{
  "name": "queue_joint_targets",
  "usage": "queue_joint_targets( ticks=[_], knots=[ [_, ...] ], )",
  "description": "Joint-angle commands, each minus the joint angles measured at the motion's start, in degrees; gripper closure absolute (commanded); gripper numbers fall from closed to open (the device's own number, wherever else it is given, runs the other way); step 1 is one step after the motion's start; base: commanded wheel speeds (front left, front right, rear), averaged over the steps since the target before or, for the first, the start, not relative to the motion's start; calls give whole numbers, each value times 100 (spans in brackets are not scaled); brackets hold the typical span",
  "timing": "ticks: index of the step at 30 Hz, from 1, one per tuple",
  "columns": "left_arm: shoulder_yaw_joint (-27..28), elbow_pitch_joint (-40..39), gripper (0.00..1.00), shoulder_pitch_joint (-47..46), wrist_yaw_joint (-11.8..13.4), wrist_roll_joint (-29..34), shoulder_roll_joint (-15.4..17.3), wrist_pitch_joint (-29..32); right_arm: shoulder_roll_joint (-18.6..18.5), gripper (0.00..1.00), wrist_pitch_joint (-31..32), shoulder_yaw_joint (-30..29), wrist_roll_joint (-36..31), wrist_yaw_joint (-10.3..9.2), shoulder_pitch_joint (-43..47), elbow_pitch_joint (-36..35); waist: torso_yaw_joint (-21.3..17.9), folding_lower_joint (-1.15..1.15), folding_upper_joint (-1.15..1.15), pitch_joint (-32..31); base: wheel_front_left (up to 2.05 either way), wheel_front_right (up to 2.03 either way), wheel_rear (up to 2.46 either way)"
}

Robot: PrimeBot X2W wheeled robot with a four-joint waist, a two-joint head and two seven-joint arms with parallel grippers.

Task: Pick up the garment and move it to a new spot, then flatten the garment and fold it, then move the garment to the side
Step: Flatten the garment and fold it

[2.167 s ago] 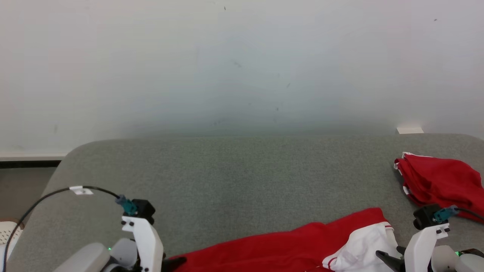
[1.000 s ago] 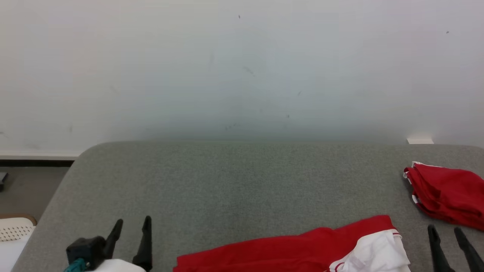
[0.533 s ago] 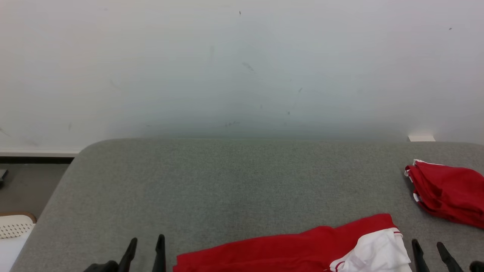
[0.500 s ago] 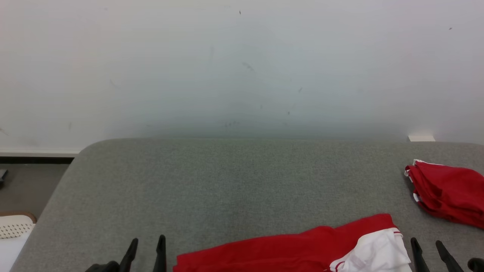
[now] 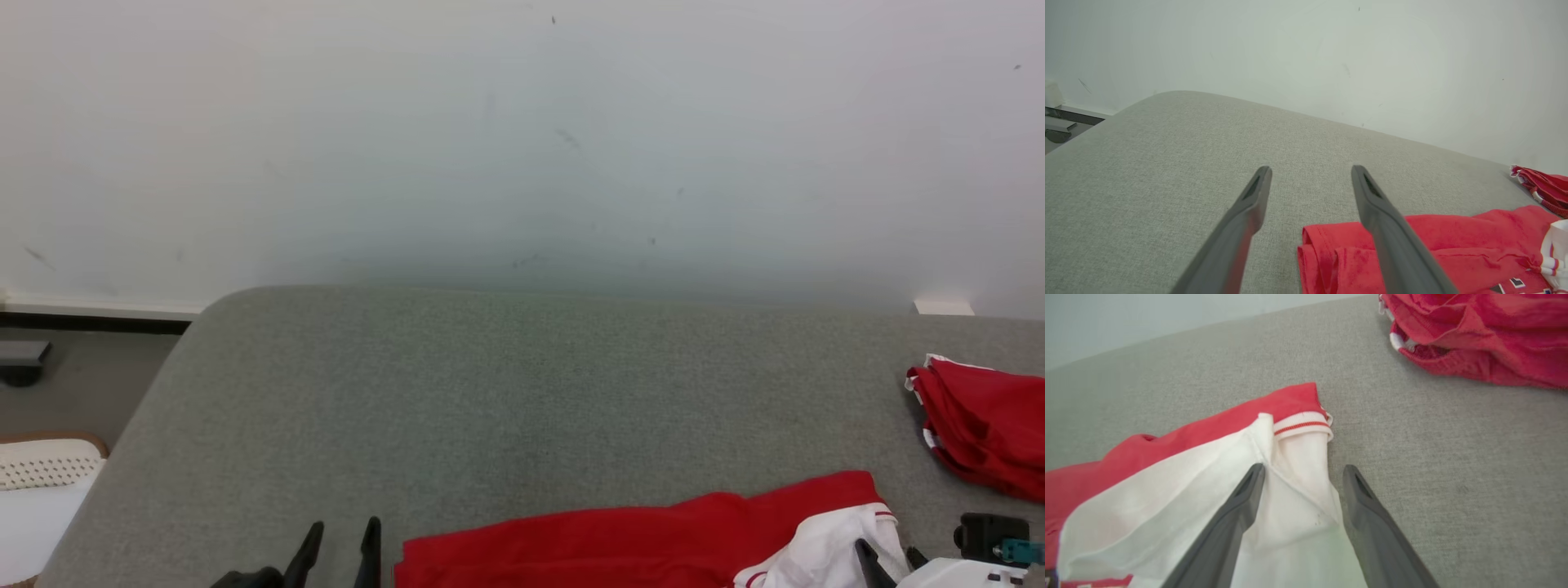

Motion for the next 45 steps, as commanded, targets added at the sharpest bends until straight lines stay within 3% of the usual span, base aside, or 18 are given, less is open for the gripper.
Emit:
queue_joint_targets(
  ticks=[1, 7, 12, 13, 15, 34, 40, 45],
  knots=[
    [50, 48, 0, -56, -31, 81, 9, -7, 8, 0, 96, 44, 28, -12, -118, 131, 50, 0, 0, 15, 0, 0, 0],
    [108, 160, 0, -82, -107, 119, -51, -7, 35, 0, 679, 59, 155, -13, -299, 849, 150, 0, 0, 31, 0, 0, 0],
    [172, 232, 0, -85, -158, 165, -95, -7, 281, 0, 1166, 189, 356, -1, -250, 1221, 232, 0, 0, 42, 0, 0, 0],
    [188, 243, 0, -88, -165, 174, -102, -7, 323, 27, 1190, 220, 397, 2, -248, 1202, 244, 0, 0, 45, 0, 0, 0],
    [212, 267, 0, -77, -174, 191, -113, -7, 386, 100, 1214, 278, 498, 10, -249, 1153, 259, 0, 0, 42, 0, 0, 0],
    [418, 280, 0, 90, -240, 278, -273, -8, -541, 100, 79, 150, 736, -7, -545, 448, 90, 0, 0, -65, 0, 0, 0],
    [537, 209, 0, 120, -238, 318, -297, -8, -377, 100, 35, 366, 561, -7, -304, -671, 89, 0, 0, -81, 0, 0, 0],
    [604, 159, 0, 107, -263, 422, -308, -7, 95, 100, 358, 682, 379, -6, 219, -1820, 312, 0, 0, -120, 0, 0, 0]
  ],
)
